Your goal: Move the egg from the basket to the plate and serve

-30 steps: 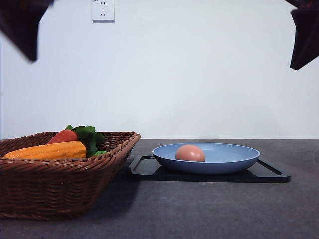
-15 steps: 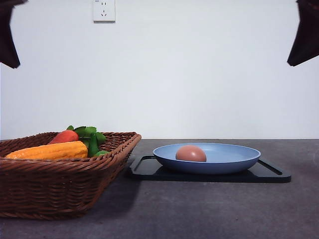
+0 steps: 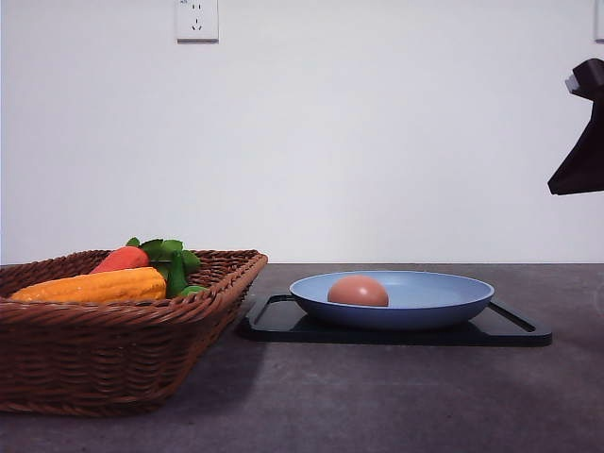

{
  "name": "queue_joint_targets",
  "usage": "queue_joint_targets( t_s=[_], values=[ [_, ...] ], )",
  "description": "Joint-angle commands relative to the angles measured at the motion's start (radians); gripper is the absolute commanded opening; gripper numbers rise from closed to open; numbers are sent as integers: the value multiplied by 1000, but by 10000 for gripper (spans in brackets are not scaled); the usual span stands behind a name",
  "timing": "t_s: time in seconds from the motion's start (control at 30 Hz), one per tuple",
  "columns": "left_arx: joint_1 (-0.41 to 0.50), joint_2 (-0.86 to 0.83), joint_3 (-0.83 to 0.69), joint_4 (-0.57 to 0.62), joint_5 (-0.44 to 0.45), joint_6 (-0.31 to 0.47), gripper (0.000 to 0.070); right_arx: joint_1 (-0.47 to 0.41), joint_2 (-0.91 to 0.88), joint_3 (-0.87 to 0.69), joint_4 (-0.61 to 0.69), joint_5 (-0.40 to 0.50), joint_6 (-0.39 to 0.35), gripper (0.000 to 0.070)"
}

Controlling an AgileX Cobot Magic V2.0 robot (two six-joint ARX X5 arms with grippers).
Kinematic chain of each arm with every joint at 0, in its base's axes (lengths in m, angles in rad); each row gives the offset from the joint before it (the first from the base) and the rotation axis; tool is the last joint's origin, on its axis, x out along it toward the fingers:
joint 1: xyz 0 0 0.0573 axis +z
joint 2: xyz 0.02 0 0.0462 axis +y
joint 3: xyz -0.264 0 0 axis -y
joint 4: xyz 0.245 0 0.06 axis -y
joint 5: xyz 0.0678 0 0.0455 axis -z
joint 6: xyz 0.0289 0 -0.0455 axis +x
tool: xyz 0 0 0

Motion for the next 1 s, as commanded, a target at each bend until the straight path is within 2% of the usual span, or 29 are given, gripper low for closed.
queue_joint_targets(
  t_s=[0.0,0.4,0.47,0.57,0.7,0.8,0.97],
  values=[
    [-5,6,13,15,2,-21,0,4,4,8,17,1,21,0],
    [-6,4,12,14,2,-21,0,4,4,8,24,1,21,0],
    [-11,-45,12,-16,-1,-13,0,4,4,8,24,1,21,0],
    [-1,-157,10,-55,-10,100,0,4,4,8,24,1,21,0],
    [49,-306,-12,-52,-14,190,0,4,4,8,24,1,21,0],
    [109,-396,-54,-43,-41,225,0,4,4,8,24,1,21,0],
    [200,-486,-149,-44,-56,230,0,4,4,8,24,1,21,0]
  ],
)
